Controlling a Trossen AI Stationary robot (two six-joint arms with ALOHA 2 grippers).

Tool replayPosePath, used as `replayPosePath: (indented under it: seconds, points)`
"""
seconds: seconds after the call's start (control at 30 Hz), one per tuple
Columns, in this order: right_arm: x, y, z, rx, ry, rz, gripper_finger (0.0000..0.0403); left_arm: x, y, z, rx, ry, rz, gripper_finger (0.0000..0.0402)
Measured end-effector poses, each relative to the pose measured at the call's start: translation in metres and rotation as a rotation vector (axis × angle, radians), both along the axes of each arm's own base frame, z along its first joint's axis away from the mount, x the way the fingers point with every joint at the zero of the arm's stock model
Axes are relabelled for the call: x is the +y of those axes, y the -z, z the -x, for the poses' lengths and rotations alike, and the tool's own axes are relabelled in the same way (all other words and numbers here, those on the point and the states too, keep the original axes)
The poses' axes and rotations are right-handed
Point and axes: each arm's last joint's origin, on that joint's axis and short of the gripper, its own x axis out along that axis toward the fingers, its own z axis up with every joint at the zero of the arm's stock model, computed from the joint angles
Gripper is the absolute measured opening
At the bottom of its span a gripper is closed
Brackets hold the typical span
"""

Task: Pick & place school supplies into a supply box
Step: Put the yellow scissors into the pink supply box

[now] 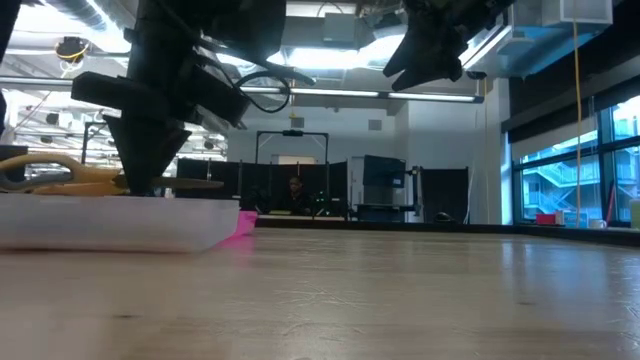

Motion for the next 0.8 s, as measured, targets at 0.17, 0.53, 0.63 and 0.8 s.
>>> replayPosePath:
  seconds: [0.17, 0.53, 0.63, 0.8]
  points:
    - [0.0, 0.0001, 0.0, 0.001, 0.0, 0.0, 0.0225, -0.0003, 0.0, -0.0002, -0.002, 0.001, 0.001, 0.0032]
    - [0.0, 0.0019, 0.0015, 0.025, 0.0, -0.001, 0.0225, -0.0024, 0.0002, 0.0003, 0.018, 0.017, 0.079, 0.0048]
    - [0.0, 0.0023, 0.0018, 0.03, 0.0, -0.001, 0.0225, -0.0025, 0.0004, -0.0008, 0.007, 0.03, 0.072, 0.0068]
    - [0.0001, 0.0023, 0.0018, 0.03, 0.0, -0.002, 0.0225, -0.0015, 0.0005, -0.0019, -0.001, 0.037, 0.072, 0.0103]
